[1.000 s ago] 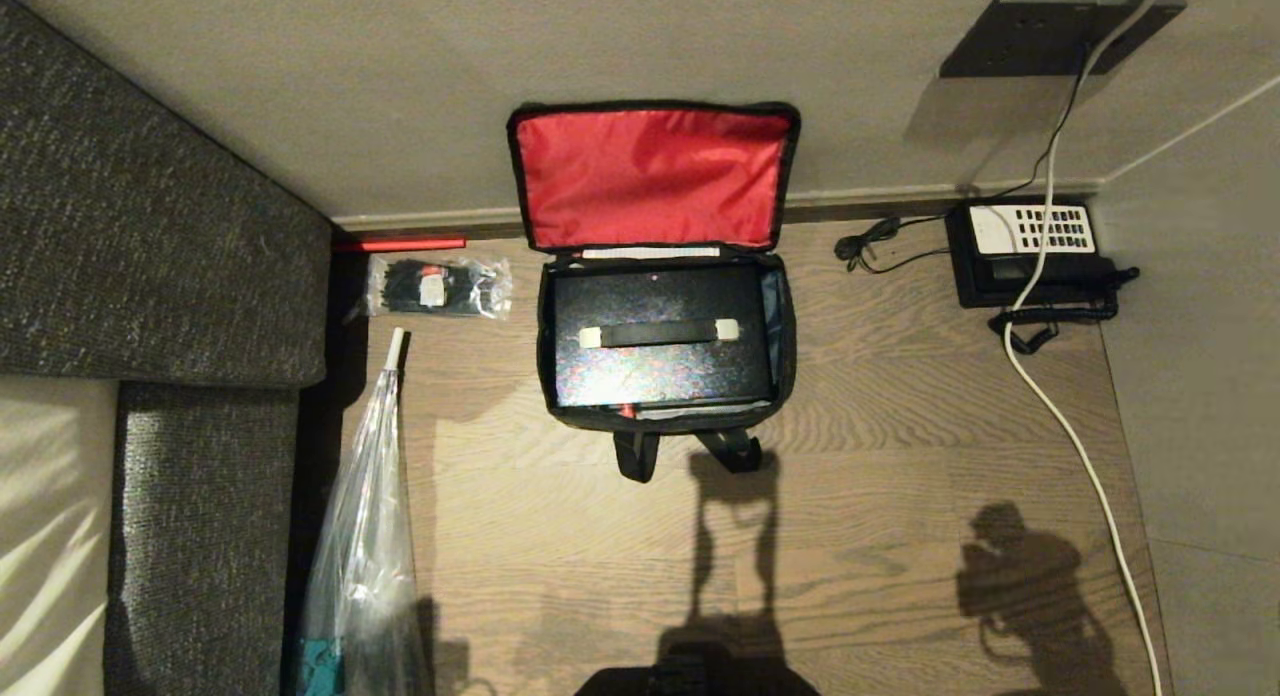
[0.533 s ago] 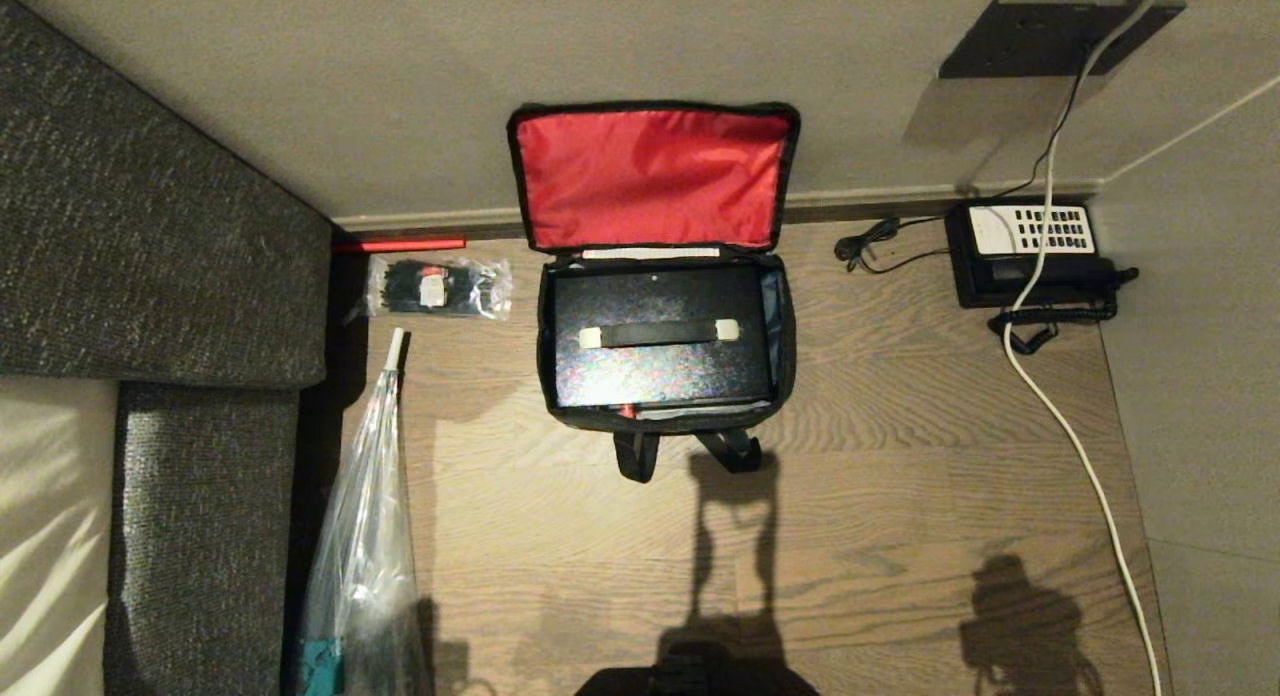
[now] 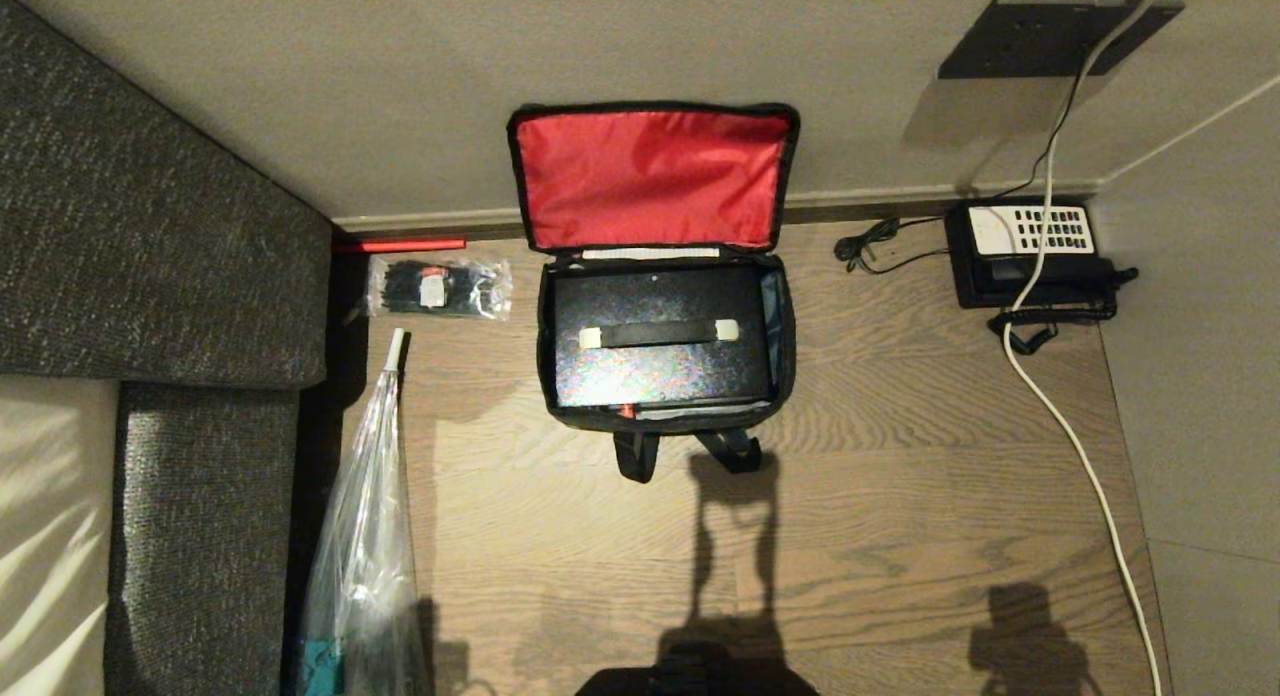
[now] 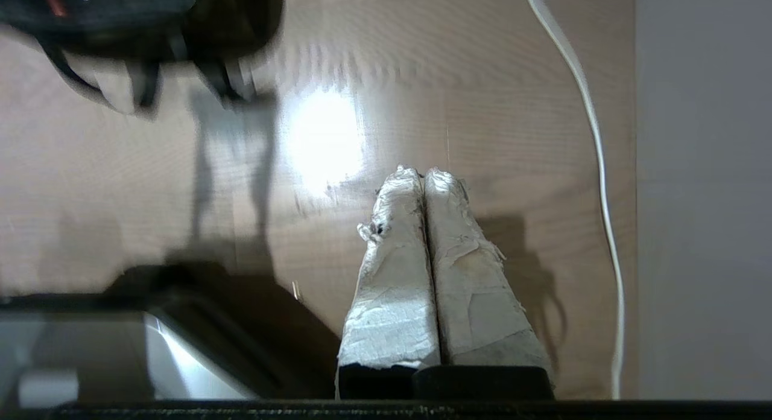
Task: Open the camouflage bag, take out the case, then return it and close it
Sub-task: Grip the handle
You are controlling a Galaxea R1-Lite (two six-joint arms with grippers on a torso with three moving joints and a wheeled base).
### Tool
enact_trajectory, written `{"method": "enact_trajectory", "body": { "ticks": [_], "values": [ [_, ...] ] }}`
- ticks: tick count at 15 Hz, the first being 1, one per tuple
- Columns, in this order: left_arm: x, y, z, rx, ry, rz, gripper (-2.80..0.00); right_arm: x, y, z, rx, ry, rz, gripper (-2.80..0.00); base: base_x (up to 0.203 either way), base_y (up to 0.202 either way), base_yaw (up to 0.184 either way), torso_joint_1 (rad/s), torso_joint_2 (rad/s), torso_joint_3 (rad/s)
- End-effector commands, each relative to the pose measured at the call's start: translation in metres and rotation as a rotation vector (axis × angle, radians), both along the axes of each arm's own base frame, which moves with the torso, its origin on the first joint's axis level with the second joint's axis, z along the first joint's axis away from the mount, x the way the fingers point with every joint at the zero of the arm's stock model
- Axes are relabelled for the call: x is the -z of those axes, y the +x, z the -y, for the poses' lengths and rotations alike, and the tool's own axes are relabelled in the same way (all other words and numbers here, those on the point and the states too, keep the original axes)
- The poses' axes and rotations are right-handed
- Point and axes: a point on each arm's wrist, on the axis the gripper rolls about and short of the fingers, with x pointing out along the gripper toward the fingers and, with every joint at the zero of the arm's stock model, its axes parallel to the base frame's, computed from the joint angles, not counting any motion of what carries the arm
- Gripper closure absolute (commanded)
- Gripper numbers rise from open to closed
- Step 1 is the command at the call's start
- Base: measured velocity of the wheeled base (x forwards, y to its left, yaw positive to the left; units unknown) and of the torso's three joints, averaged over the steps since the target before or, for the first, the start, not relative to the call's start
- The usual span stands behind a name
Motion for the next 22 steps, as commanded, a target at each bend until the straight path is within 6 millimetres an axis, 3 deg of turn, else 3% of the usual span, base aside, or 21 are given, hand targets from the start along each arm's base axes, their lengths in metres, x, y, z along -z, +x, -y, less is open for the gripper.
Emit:
{"method": "enact_trajectory", "body": {
  "ticks": [1, 22],
  "values": [
    [0.0001, -0.0001, 0.0000, 0.000, 0.000, 0.002, 0.00, 0.0020, -0.0016, 0.0001, -0.001, 0.025, 0.023, 0.00, 0.000, 0.000, 0.000, 0.000, 0.00, 0.000],
    [0.0001, -0.0001, 0.0000, 0.000, 0.000, 0.002, 0.00, 0.0018, -0.0017, 0.0004, 0.013, 0.048, 0.023, 0.00, 0.000, 0.000, 0.000, 0.000, 0.00, 0.000]
  ]
}}
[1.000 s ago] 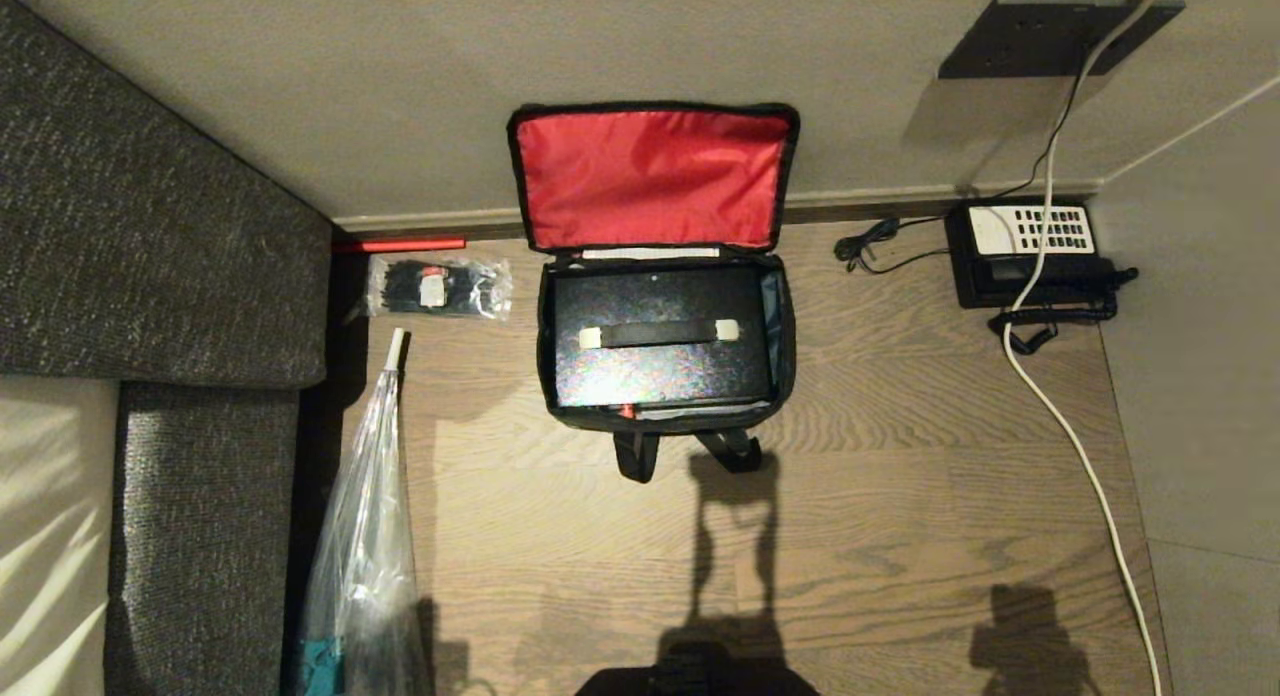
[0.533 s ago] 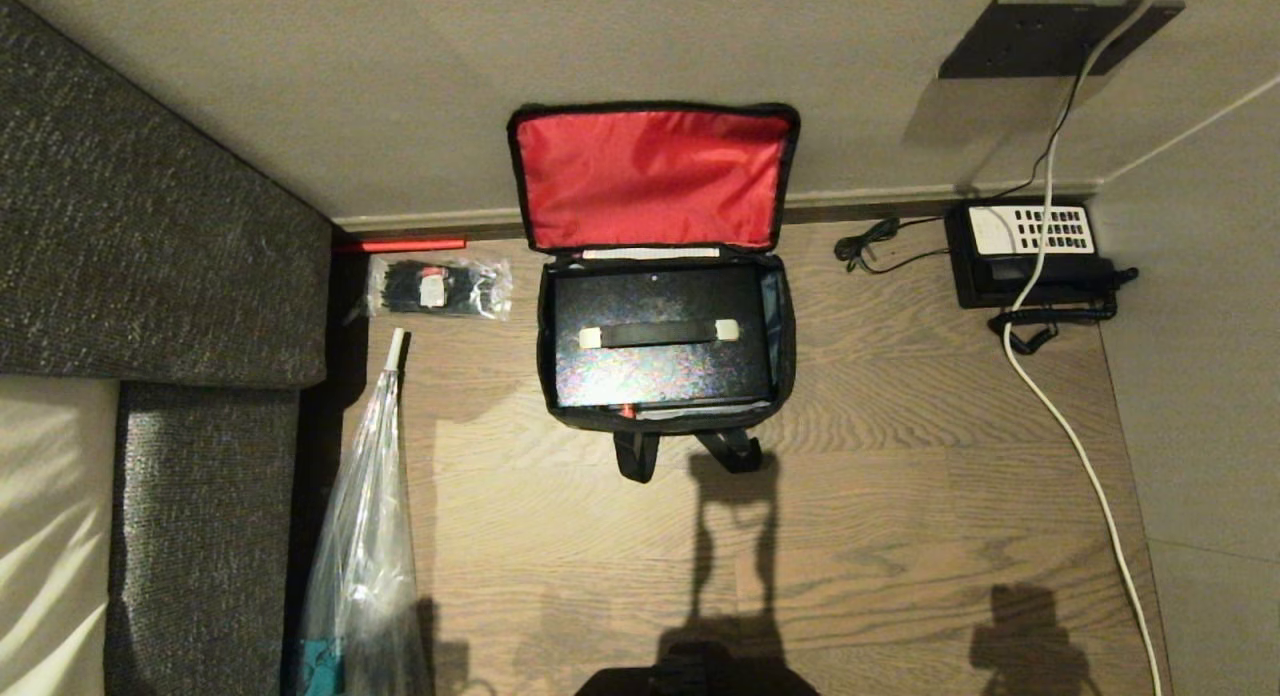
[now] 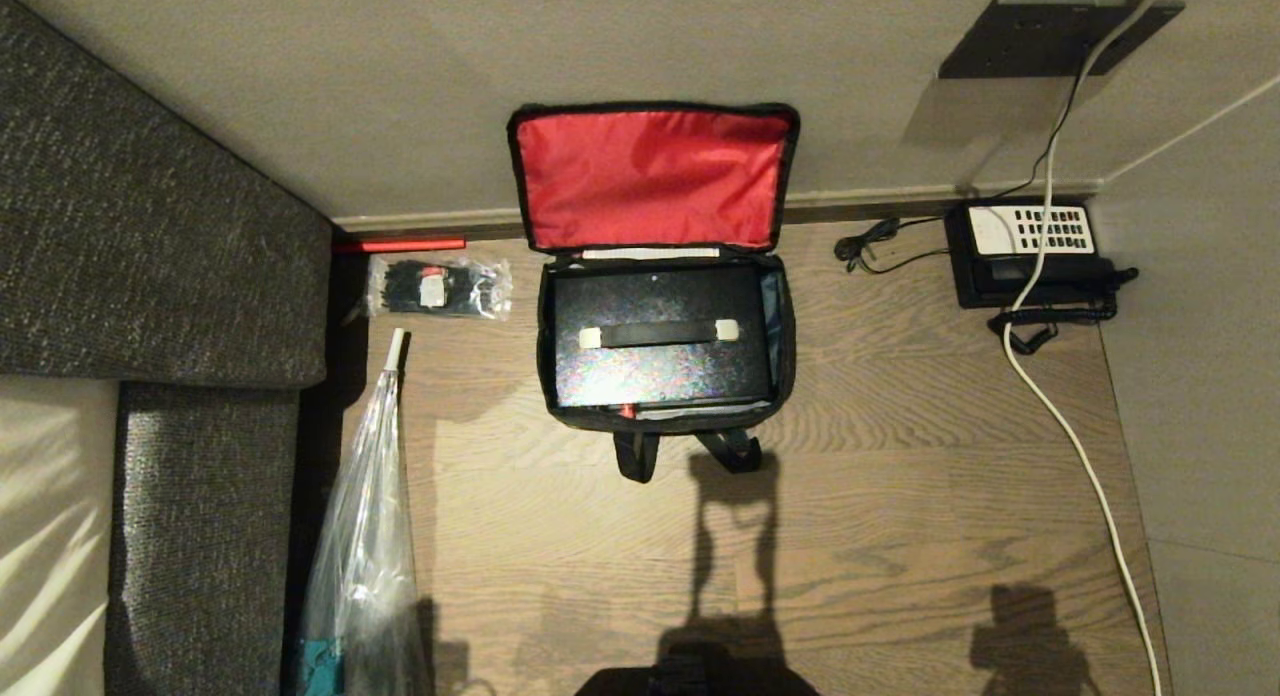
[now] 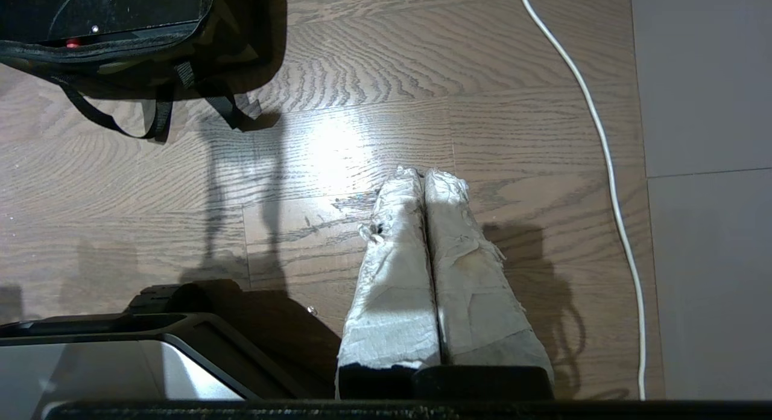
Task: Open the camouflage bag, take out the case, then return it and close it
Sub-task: Grip the handle
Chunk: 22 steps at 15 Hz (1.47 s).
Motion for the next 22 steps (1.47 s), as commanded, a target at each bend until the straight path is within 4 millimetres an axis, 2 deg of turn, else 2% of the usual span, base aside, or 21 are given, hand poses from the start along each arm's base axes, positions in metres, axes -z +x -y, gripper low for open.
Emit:
{"method": "enact_trajectory", "body": {
  "ticks": [1, 10, 22],
  "values": [
    [0.0002, -0.0001, 0.0000, 0.000, -0.002, 0.000, 0.00, 0.0001, -0.0001, 0.0000, 0.001, 0.000, 0.001, 0.00, 0.000, 0.000, 0.000, 0.000, 0.00, 0.000],
    [0.0007, -0.0001, -0.0002, -0.008, -0.008, -0.003, 0.00, 0.0001, -0.0001, 0.0000, 0.001, 0.000, 0.001, 0.00, 0.000, 0.000, 0.000, 0.000, 0.00, 0.006],
    [0.0007, 0.0000, -0.0001, -0.005, -0.005, -0.001, 0.00, 0.0001, -0.0001, 0.0000, 0.000, 0.000, 0.001, 0.00, 0.000, 0.000, 0.000, 0.001, 0.00, 0.192]
  ]
}}
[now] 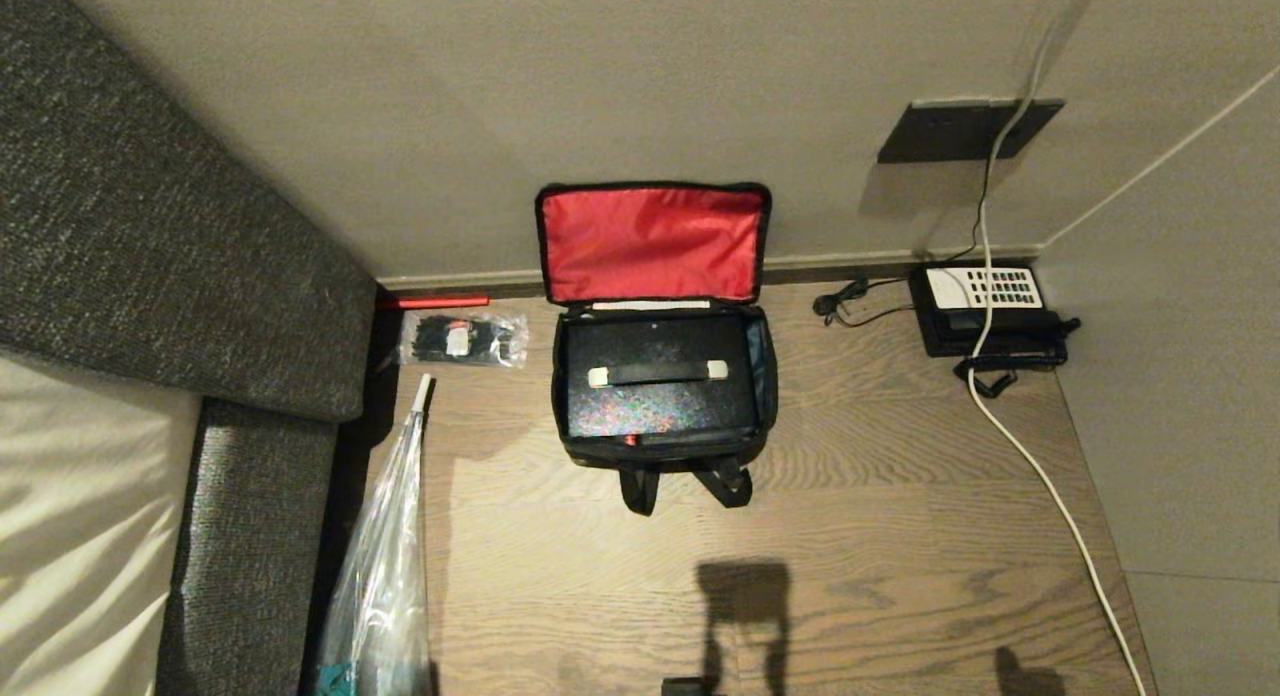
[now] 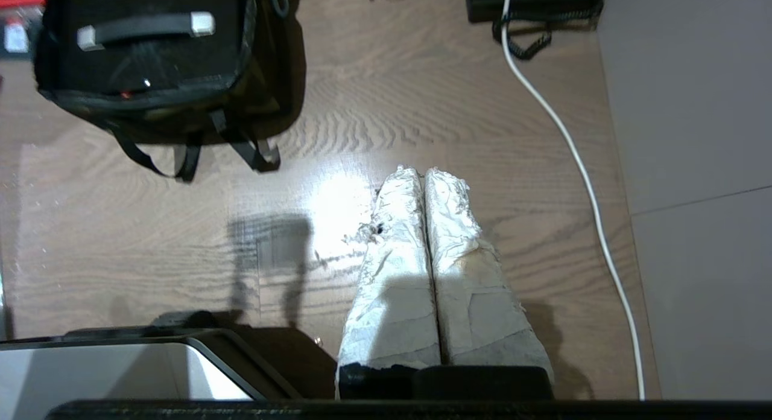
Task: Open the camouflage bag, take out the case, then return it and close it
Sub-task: Grip the handle
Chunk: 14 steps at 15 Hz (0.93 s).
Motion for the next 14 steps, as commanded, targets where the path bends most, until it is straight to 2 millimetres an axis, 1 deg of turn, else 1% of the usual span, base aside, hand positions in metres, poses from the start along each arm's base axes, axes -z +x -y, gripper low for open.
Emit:
{"method": "enact_trajectory", "body": {
  "ticks": [1, 9, 14],
  "values": [
    [-0.0001, -0.0001, 0.0000, 0.000, 0.001, 0.004, 0.00, 0.0001, -0.0001, 0.0000, 0.001, 0.000, 0.001, 0.00, 0.000, 0.000, 0.000, 0.007, 0.00, 0.197],
    [-0.0003, -0.0001, 0.0001, 0.003, 0.007, 0.005, 0.00, 0.0001, -0.0001, 0.0000, 0.000, 0.000, 0.001, 0.00, 0.000, 0.000, 0.000, 0.002, 0.00, 0.201],
    [-0.0001, -0.0001, 0.0001, 0.003, 0.007, 0.004, 0.00, 0.0001, -0.0001, 0.0000, 0.000, 0.000, 0.001, 0.00, 0.000, 0.000, 0.000, 0.002, 0.00, 0.057]
  ]
}}
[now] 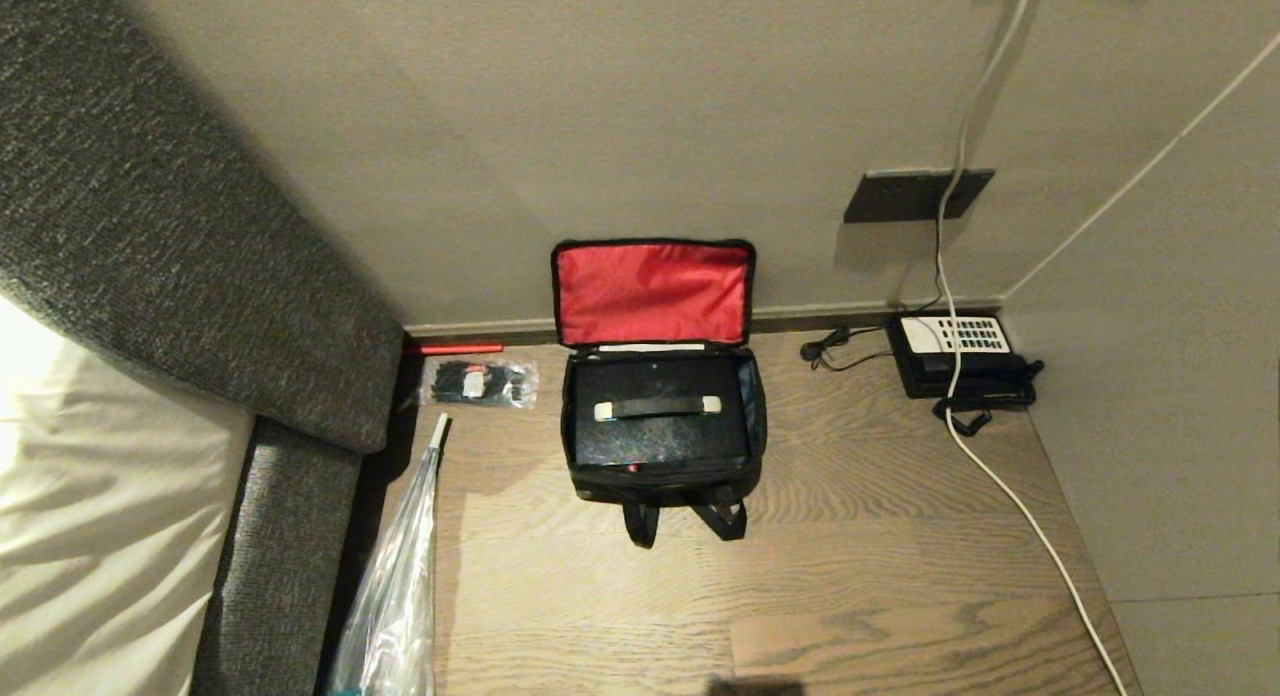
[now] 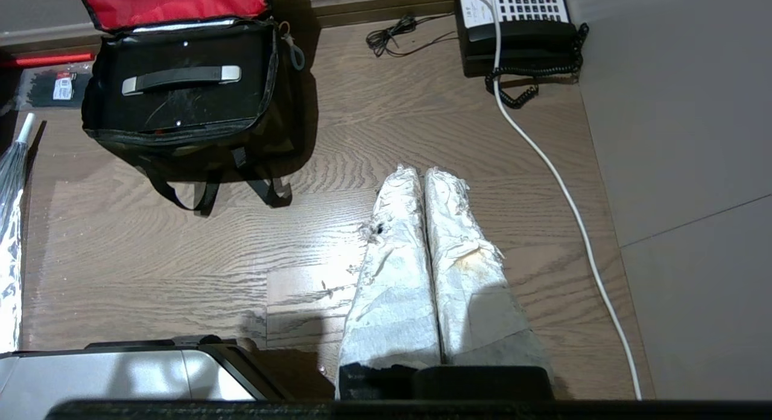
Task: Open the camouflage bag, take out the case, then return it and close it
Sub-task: Grip the handle
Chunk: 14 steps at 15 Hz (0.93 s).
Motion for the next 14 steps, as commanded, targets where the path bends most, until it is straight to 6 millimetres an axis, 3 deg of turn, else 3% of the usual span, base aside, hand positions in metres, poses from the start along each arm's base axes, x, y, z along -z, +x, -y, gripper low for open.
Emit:
{"method": "enact_trajectory", "body": {
  "ticks": [1, 14],
  "values": [
    [0.0000, -0.0001, 0.0000, -0.001, -0.001, 0.003, 0.00, 0.0001, -0.0002, 0.0000, 0.000, 0.000, 0.002, 0.00, 0.000, 0.000, 0.000, 0.000, 0.00, 0.000],
    [0.0000, -0.0001, 0.0000, -0.001, -0.002, 0.003, 0.00, 0.0005, 0.0002, 0.0000, 0.003, 0.000, 0.006, 0.00, 0.000, 0.000, 0.000, 0.000, 0.00, 0.000]
  ]
}}
